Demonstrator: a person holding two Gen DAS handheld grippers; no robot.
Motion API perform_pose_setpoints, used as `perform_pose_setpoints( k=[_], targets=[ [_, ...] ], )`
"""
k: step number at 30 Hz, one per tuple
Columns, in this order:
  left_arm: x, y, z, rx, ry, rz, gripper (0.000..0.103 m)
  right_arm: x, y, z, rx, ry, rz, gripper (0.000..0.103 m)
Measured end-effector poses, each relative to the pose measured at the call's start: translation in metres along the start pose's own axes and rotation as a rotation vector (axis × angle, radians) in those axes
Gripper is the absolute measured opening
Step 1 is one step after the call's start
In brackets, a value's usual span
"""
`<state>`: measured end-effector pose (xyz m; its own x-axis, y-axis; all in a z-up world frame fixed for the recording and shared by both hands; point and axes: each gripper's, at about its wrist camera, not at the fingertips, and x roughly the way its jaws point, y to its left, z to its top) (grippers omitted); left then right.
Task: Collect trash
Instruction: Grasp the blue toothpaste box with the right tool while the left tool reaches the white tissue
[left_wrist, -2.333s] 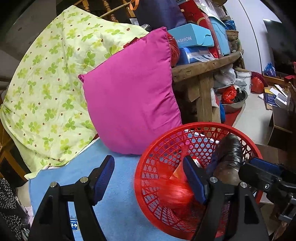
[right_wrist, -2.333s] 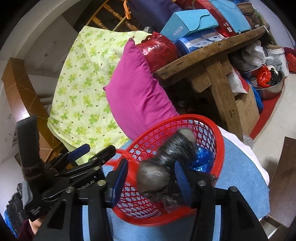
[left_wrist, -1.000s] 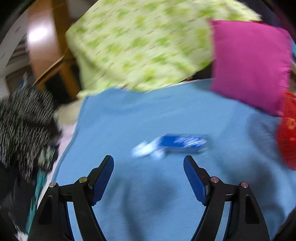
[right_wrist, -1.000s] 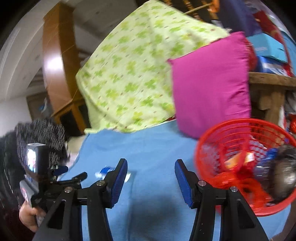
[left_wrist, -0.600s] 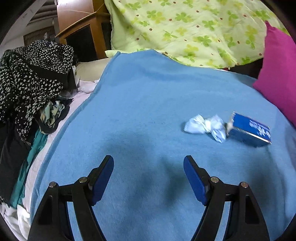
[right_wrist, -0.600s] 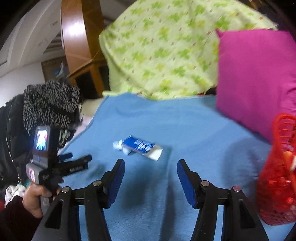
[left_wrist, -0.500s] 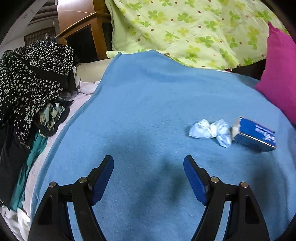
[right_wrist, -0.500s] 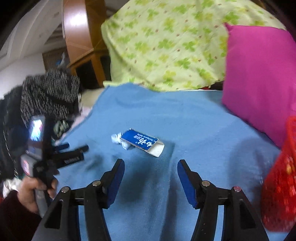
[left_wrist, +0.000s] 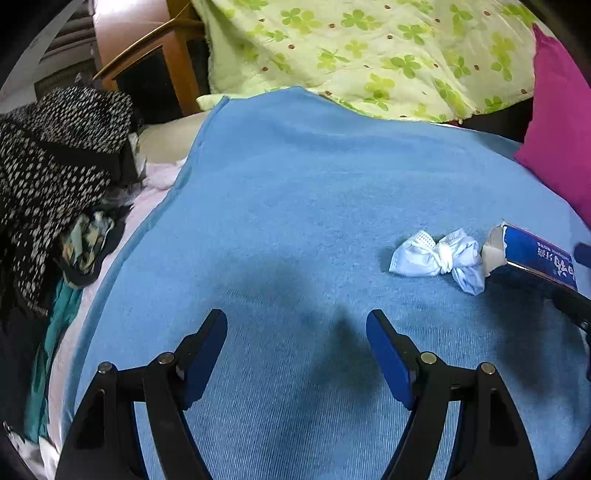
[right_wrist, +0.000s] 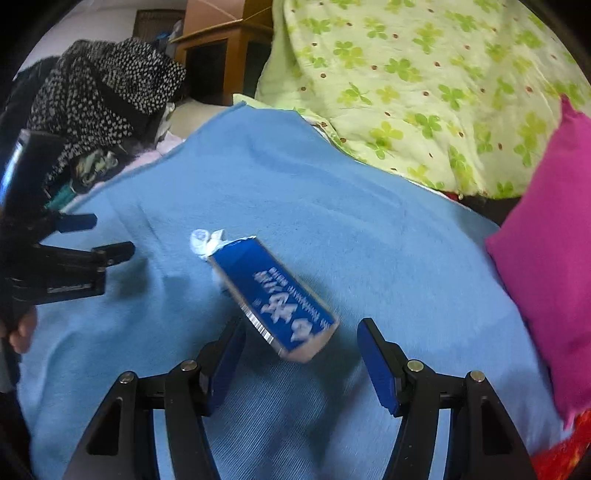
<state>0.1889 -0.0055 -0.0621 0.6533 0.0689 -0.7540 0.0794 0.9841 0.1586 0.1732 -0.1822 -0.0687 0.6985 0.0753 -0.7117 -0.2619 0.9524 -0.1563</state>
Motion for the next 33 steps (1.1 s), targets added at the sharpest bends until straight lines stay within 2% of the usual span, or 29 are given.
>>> perform_pose_setpoints(
  k=[6,10,13,16,21,31,33],
  targets=[
    [0.007,-0.010,0.012,0.037,-0.049,-0.067,0.078,0.027,0.002,0.004,-0.031,0.010,0.025,0.065],
    [0.010,-0.016,0.021,0.036,-0.071,-0.132,0.078,0.029,-0.001,0.000,-0.001,0.009,0.041,0.054],
    [0.010,-0.020,0.029,0.024,-0.092,-0.199,0.078,0.026,-0.015,-0.003,0.092,0.019,0.065,0.050],
    [0.013,-0.028,0.036,0.023,-0.095,-0.282,0.078,0.021,-0.042,-0.009,0.246,0.044,0.096,0.048],
    [0.033,-0.048,0.040,0.010,-0.027,-0.386,0.079,0.013,-0.072,-0.021,0.433,0.060,0.156,0.048],
    [0.043,-0.063,0.042,-0.013,0.060,-0.421,0.078,0.000,-0.075,-0.026,0.482,0.054,0.173,0.048],
    [0.040,-0.064,0.041,-0.007,0.065,-0.425,0.068,-0.003,-0.075,-0.026,0.490,0.049,0.171,0.048]
  ],
)
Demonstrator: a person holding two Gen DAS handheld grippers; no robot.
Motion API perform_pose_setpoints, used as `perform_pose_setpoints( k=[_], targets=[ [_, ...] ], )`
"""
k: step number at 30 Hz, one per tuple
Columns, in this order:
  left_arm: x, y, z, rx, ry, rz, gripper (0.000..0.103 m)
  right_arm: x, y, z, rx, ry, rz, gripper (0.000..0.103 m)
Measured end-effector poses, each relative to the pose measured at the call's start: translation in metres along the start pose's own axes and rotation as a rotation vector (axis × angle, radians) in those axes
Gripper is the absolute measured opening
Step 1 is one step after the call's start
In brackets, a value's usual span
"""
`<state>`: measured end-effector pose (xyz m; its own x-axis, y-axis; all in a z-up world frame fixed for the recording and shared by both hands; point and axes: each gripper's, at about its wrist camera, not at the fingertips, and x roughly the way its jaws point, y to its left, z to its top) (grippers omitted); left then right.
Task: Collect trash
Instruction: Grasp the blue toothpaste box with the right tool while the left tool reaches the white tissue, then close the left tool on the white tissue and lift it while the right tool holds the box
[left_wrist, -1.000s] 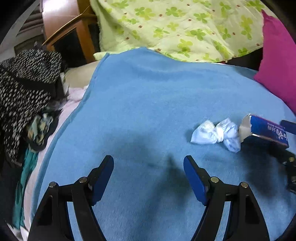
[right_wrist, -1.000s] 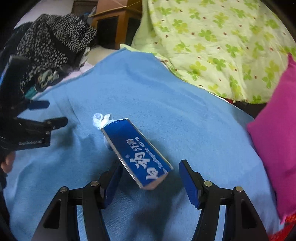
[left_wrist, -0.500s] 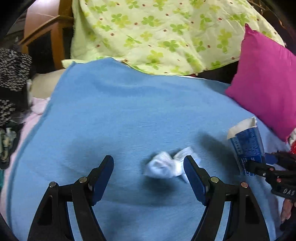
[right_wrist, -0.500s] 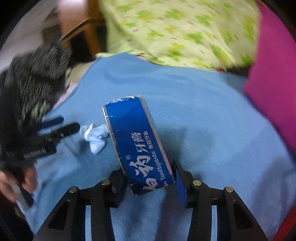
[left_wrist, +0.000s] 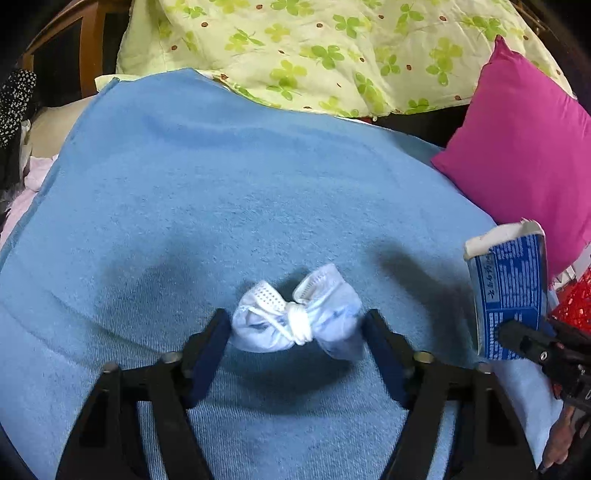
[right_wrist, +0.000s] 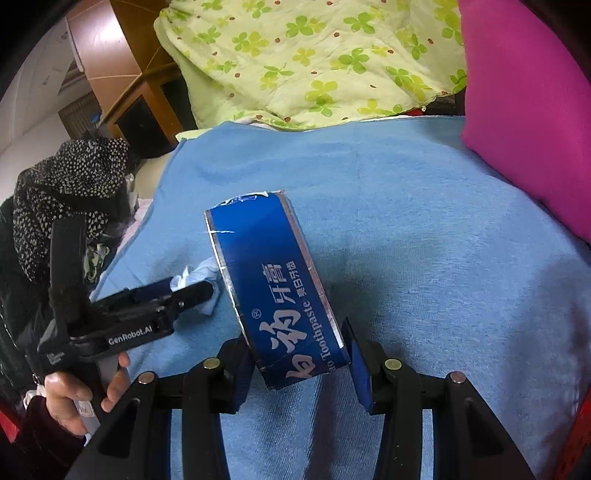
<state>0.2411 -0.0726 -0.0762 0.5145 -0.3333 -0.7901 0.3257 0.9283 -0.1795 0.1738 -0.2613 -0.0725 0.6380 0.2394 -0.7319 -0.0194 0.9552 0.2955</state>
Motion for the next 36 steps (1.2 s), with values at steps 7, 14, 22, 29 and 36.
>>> perform_pose_setpoints(
  k=[7,14,22,29,36],
  targets=[
    [-0.007,-0.012,-0.005,0.017,-0.006,-0.018,0.042,-0.020,0.005,-0.003,0.001,-0.029,0.008,0.045],
    [-0.024,-0.022,-0.013,0.009,-0.014,-0.036,0.031,-0.052,0.012,-0.009,-0.010,-0.083,0.009,0.044],
    [-0.064,-0.040,-0.021,0.022,-0.102,-0.044,0.031,-0.098,-0.005,-0.019,0.048,-0.163,-0.002,0.044],
    [-0.092,-0.055,-0.021,0.037,-0.152,-0.037,0.031,-0.151,-0.010,-0.041,0.077,-0.270,-0.020,0.044],
    [-0.134,-0.085,-0.029,0.131,-0.225,0.010,0.031,-0.198,-0.004,-0.065,0.067,-0.361,-0.040,0.044]
  ],
)
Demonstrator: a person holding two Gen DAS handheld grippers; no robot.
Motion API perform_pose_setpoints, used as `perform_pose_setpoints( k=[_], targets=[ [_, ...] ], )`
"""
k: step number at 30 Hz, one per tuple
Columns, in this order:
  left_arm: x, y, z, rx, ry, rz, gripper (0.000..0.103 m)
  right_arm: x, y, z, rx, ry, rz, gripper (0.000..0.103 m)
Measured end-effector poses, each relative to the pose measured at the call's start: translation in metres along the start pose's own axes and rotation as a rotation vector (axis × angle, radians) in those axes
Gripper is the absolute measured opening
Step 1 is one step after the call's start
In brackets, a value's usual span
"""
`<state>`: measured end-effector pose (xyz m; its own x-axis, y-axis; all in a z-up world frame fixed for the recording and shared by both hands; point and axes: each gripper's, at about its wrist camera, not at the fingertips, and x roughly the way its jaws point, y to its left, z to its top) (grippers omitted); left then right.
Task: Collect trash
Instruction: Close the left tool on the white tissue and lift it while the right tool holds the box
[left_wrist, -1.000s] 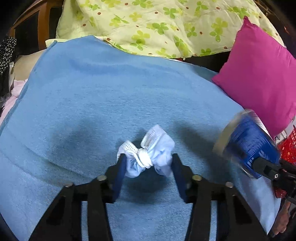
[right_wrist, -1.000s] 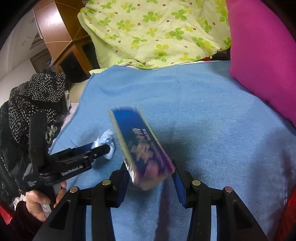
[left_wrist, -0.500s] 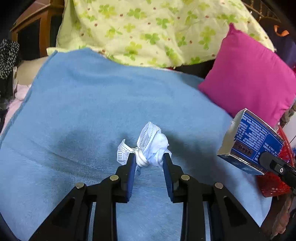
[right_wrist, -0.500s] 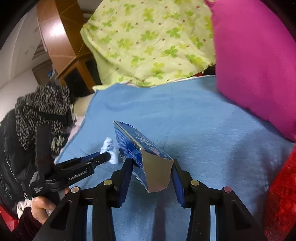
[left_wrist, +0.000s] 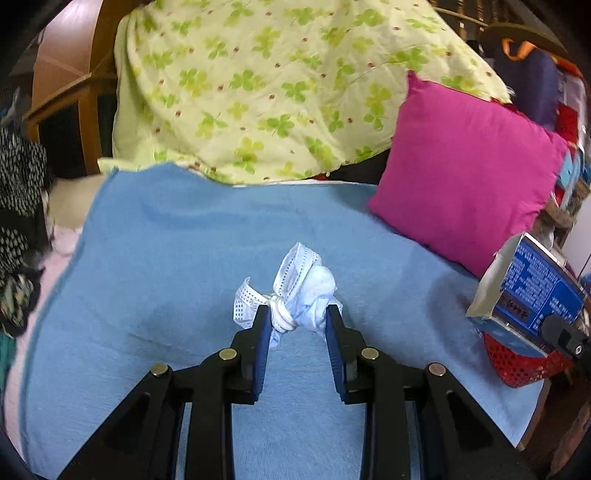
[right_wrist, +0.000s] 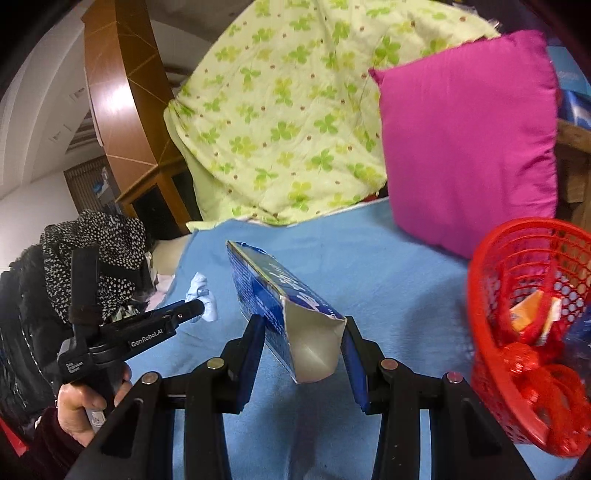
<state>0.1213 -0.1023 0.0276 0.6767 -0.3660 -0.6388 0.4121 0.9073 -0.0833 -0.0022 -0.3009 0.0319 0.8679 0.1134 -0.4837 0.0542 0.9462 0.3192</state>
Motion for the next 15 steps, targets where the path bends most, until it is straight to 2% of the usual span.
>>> perform_pose_setpoints(
  k=[7,15],
  targets=[
    [-0.017,-0.023,0.000,0.051,-0.004,0.024,0.031,-0.040,-0.008,-0.005,0.019,-0.069,-0.005,0.044],
    [-0.033,-0.043,0.001,0.100,-0.062,0.082,0.031,-0.046,-0.020,-0.002,0.050,-0.099,0.001,0.044]
  ],
)
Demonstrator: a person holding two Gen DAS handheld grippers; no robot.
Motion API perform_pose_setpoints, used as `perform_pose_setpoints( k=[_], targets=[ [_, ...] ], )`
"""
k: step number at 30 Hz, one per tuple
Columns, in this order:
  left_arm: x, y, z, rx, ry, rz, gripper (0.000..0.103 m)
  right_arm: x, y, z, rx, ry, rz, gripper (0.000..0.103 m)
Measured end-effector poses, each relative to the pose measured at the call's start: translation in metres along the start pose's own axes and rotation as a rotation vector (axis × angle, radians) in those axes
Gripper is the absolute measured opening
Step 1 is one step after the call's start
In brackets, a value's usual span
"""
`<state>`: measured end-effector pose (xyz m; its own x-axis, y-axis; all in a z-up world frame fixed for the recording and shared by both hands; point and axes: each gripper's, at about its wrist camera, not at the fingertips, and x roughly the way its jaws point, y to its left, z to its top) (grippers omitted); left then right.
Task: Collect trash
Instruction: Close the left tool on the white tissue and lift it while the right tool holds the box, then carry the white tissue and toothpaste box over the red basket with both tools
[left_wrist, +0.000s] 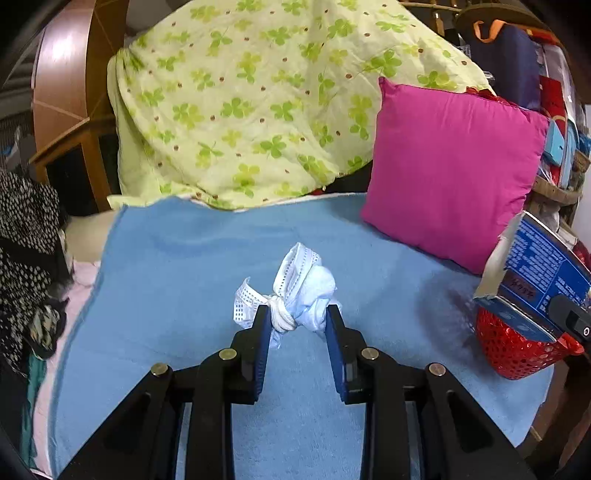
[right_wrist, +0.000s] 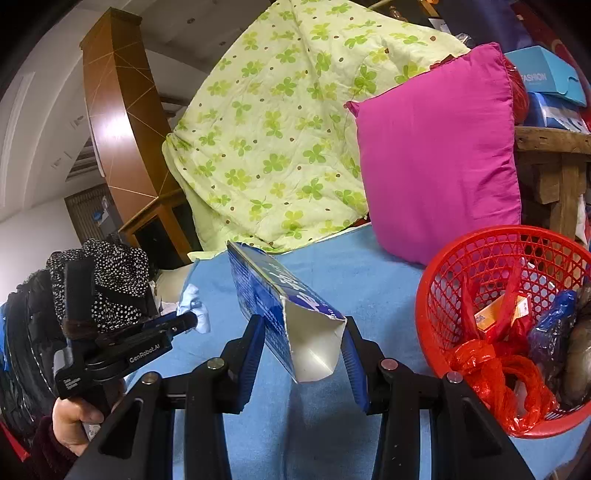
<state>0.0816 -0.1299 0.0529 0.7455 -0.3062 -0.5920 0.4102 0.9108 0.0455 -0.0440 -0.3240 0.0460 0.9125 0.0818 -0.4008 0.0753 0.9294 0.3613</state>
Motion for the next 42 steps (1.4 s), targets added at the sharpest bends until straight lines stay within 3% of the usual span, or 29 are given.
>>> perform_pose_setpoints(
  k=[14,42],
  targets=[
    [-0.005,-0.031,-0.002,0.076,-0.034,0.021,0.031,-0.012,-0.006,0.002,-0.011,-0.039,-0.013,0.044],
    [0.007,-0.077,-0.009,0.144,-0.017,0.003,0.032,-0.044,-0.035,0.008,0.017,-0.114,-0.046,0.044]
  ],
)
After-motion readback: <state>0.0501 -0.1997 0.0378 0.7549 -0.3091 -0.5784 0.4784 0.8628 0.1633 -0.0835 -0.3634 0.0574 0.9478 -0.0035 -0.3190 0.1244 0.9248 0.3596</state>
